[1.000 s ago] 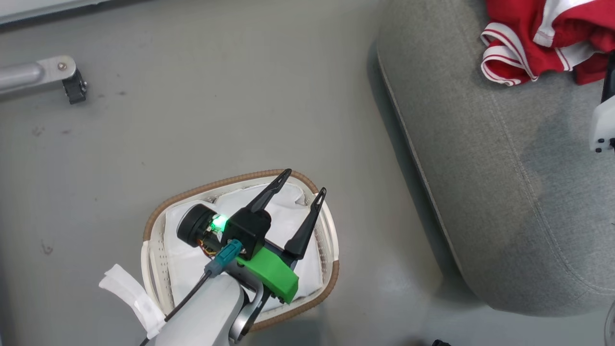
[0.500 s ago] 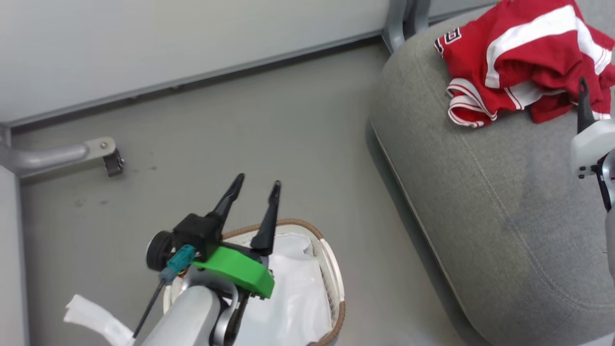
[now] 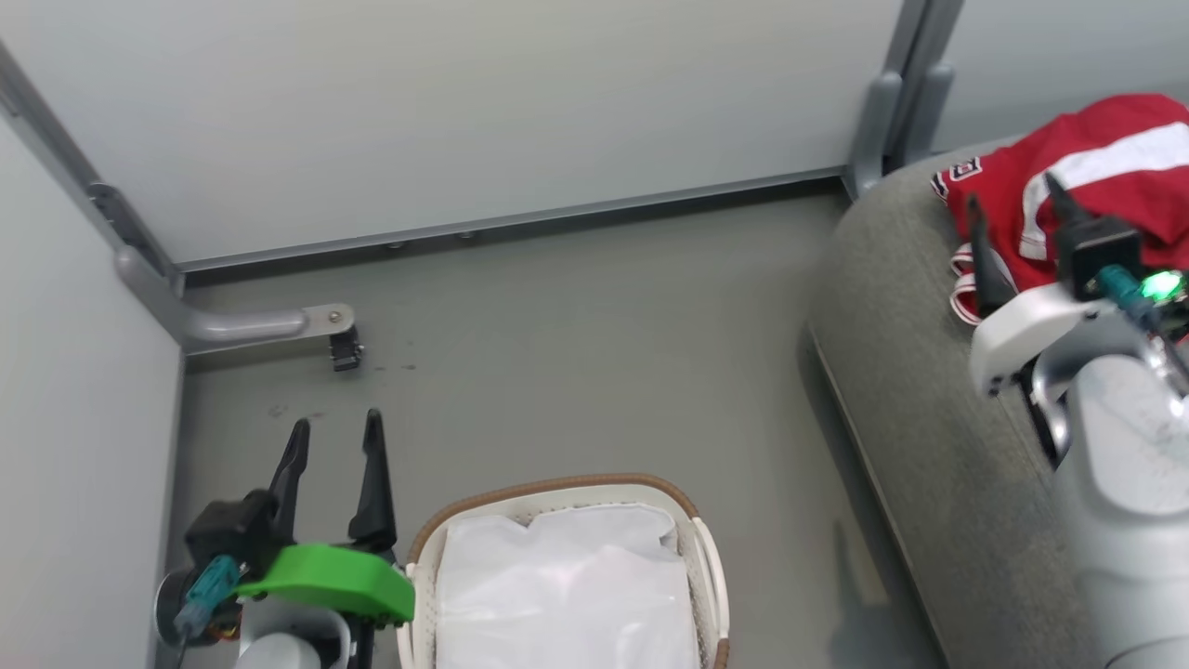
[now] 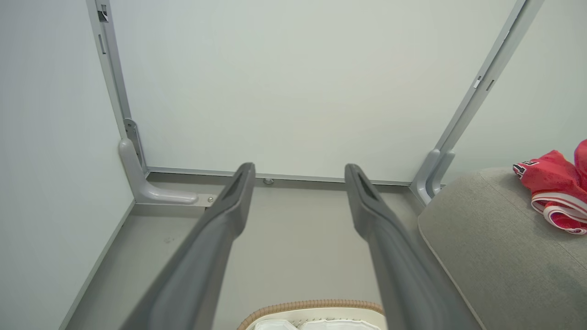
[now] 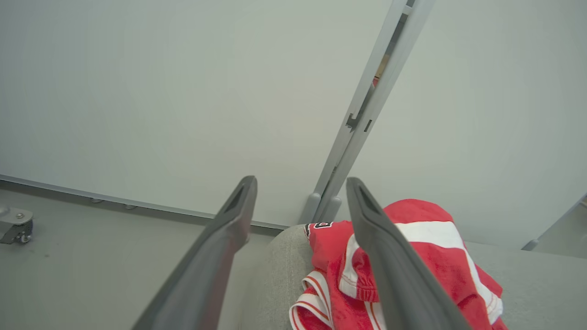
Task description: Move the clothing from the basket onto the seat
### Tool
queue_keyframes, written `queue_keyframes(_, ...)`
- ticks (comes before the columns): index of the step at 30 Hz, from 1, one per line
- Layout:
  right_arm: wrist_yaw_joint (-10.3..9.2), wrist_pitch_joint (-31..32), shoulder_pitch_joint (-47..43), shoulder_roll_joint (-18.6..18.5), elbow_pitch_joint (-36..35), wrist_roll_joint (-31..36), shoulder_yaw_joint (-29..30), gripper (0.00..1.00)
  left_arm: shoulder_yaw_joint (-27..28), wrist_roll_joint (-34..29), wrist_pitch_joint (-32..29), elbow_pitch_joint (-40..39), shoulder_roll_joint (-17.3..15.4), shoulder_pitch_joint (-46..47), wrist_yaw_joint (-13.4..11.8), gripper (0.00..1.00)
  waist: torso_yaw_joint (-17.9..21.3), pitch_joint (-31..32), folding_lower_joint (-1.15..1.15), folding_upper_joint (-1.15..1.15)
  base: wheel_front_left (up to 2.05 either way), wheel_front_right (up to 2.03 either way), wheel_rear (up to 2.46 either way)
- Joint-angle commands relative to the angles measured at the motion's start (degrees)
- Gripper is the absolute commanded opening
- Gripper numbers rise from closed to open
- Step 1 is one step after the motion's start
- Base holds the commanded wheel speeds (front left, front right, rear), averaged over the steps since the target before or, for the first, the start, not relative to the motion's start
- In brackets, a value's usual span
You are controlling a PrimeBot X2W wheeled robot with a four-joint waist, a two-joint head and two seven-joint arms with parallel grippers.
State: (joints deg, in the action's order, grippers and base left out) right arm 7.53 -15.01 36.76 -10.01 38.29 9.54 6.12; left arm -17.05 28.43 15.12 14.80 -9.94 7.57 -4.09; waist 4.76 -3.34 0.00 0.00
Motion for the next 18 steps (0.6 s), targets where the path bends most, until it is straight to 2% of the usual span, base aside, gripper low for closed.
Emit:
queue_keyframes(1,-0.08,-0.25,-2.53,0.55,-0.96,-1.03,-0.52,1.00,1.00,0.73,0.03,-0.49,-0.03,-1.76,-0.21,1.00,-3.31,2.73,0.00,0.00,0.00,0.00,0.00)
queue_keyframes(5,-0.08,-0.26,-7.79,3.44,-4.39,-3.66,-1.57,1.00,3.28,0.80,0.03,-1.22,-0.15,-4.96,-0.09,1.00,-4.79,3.51,0.00,0.00,0.00,0.00,0.00)
queue_keyframes(11,-0.08,-0.25,-16.15,6.58,-9.22,-7.29,-0.14,1.00,4.92,0.19,0.03,-1.90,0.67,-8.50,0.68,1.00,-6.08,4.30,0.00,0.00,0.00,0.00,0.00)
queue_keyframes(13,-0.08,-0.25,-18.58,6.90,-10.44,-8.15,0.20,1.00,5.11,0.04,0.03,-1.87,0.98,-9.26,0.97,1.00,-6.36,4.57,0.00,0.00,0.00,0.00,0.00)
queue_keyframes(18,-0.08,-0.26,-24.91,6.87,-12.79,-14.39,-3.45,1.00,5.31,-0.64,0.03,-1.39,1.87,-11.00,1.79,1.00,-6.78,5.13,0.00,0.00,0.00,0.00,0.00)
